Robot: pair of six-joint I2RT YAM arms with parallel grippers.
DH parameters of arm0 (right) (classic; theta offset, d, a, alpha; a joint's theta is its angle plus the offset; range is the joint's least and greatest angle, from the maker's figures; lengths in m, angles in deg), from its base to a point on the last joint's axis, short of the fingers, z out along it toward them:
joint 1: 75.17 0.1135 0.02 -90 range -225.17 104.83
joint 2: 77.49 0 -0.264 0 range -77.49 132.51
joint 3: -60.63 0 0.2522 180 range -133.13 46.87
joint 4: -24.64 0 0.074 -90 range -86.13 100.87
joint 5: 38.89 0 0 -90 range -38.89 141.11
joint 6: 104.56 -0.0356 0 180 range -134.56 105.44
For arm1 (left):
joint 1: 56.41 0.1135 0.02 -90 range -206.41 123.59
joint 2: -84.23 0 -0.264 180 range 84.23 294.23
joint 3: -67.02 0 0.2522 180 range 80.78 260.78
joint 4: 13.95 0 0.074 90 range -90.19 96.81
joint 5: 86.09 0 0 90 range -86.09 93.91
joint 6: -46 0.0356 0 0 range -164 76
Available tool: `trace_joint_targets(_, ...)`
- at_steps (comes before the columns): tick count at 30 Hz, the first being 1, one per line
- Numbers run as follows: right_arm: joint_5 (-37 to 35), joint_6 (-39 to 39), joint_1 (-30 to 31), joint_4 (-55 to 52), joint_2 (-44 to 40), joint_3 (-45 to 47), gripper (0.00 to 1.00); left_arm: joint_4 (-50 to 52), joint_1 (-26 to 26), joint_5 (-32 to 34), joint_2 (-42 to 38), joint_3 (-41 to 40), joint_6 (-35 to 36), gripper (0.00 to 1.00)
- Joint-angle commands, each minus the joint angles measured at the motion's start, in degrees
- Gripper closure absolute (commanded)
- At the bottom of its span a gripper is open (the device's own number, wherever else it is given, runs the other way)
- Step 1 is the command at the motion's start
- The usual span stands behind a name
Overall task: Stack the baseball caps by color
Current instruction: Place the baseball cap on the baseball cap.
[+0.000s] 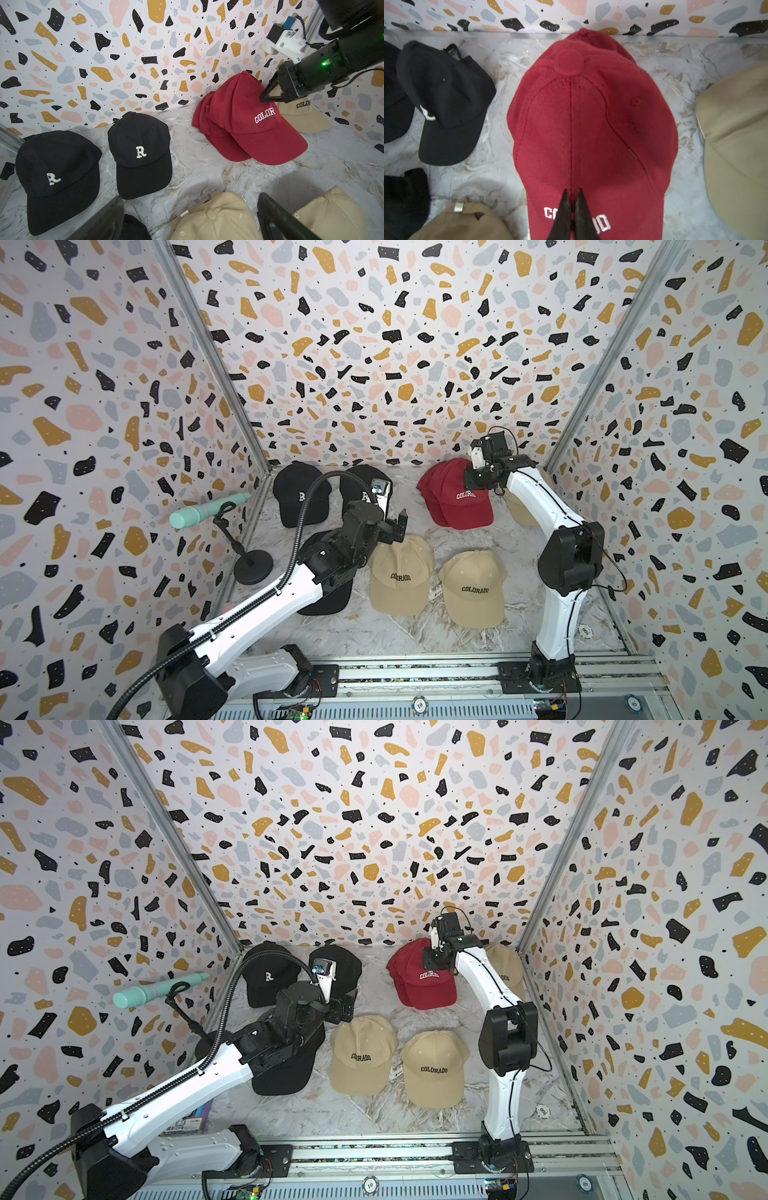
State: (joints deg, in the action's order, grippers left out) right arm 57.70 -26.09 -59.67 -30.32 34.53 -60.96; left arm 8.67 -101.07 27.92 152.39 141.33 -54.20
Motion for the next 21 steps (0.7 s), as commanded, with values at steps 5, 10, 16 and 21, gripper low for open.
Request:
trace_joint_targets(5,-0.70,0.25,0.31,-6.93,-9.91,2.01,1.00,-3.13,0.52,-1.59,0.86,-0.15,-1.00,0.00)
trace_joint_targets(10,1.46,-1.22,0.31,-12.67,-10.14,1.08,1.00,-4.60,0.51,-2.48,1.01,-0.77,-1.61,0.00)
trace_joint_targets(16,5.60,-2.25,0.31,-19.94,-8.16,-3.63,1.00,-5.99,0.46,-2.45,1.18,-1.38,-1.94,0.00)
trace_joint_targets(21,6.07,-2.61,0.08,-23.27,-4.40,-8.92,1.00,-7.22,0.56,-2.20,1.16,-2.29,-2.09,0.00)
